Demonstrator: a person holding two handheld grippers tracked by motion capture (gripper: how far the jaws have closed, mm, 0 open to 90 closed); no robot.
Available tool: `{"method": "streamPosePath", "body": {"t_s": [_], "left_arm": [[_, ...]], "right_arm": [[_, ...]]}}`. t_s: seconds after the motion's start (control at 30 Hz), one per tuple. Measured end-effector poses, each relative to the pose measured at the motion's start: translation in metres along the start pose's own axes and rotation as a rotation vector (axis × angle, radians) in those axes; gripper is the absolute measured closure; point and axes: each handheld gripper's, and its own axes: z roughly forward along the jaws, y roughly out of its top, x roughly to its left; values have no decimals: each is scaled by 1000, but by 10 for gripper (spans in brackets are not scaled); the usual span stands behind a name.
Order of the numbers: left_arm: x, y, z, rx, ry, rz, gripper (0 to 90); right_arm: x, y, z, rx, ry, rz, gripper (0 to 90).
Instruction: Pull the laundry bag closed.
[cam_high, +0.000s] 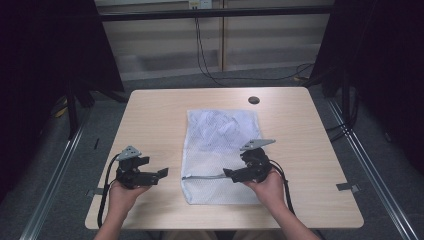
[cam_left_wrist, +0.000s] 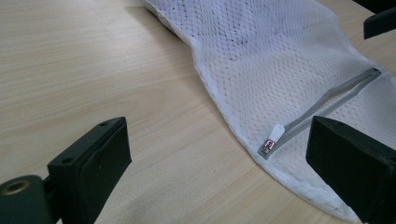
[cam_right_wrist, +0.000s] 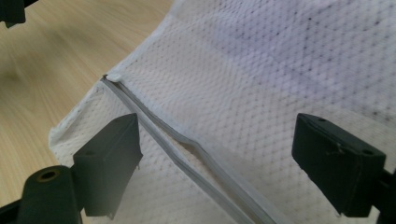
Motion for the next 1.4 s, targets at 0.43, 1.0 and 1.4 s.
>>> {"method": "streamPosePath", "body": {"t_s": [0.43,1.0,1.4], "left_arm": [[2,1,-3,-8,2,-4,70],[1,2,-1,7,-12,9,70],[2,3,-2,-1,-5,4,69]], "right_arm": [[23,15,26,33,29,6,200],[42,22,57,79,121,52,343],[53,27,77,110,201,78,489]]}}
